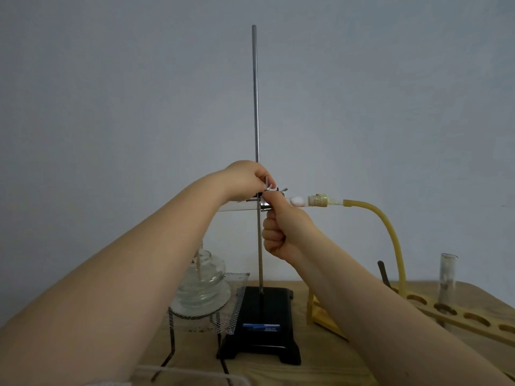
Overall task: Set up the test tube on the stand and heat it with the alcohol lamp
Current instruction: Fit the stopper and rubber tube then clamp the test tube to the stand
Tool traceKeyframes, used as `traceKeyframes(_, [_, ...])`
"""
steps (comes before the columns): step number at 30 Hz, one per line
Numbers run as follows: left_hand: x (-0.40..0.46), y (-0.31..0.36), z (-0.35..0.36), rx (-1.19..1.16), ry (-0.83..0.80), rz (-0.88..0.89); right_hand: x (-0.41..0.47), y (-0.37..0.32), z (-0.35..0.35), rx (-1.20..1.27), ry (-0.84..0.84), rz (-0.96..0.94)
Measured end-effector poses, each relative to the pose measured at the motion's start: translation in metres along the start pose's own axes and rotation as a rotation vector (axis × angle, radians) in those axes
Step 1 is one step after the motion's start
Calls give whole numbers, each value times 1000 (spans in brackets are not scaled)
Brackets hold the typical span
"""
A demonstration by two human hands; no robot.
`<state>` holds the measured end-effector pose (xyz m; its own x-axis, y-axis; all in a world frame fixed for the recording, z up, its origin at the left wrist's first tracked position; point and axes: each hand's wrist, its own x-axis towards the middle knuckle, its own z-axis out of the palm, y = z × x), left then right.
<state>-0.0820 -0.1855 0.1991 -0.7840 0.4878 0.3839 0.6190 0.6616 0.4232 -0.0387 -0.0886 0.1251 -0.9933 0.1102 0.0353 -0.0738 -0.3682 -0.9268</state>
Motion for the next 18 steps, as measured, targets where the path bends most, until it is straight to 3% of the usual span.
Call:
traceKeyframes(11, [4,-7,4,12,44,46,0,1,0,2,9,1])
traceKeyframes(14, [3,-9,6,81,175,68,0,1,0,-5,19,1])
traceKeyframes(18, [0,-6,6,118,325,-55,0,2,0,1,29,-4])
